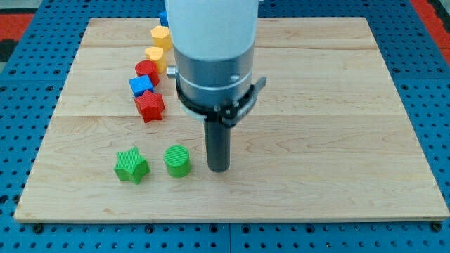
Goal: Push red star towards the right
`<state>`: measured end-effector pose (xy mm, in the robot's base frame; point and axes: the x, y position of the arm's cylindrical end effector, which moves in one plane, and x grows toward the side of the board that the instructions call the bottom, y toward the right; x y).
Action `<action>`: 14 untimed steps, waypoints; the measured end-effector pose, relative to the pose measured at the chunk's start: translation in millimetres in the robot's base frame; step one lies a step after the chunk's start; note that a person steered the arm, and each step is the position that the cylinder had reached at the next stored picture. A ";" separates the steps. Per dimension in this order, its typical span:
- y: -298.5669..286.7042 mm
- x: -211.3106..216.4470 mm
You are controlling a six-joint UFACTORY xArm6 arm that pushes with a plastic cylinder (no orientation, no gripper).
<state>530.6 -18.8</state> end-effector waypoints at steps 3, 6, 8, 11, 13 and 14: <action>-7.2 -20.0; -154.9 -79.3; -140.0 -79.3; -168.1 -99.6; -22.8 -76.0; 17.1 -75.4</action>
<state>455.2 -1.6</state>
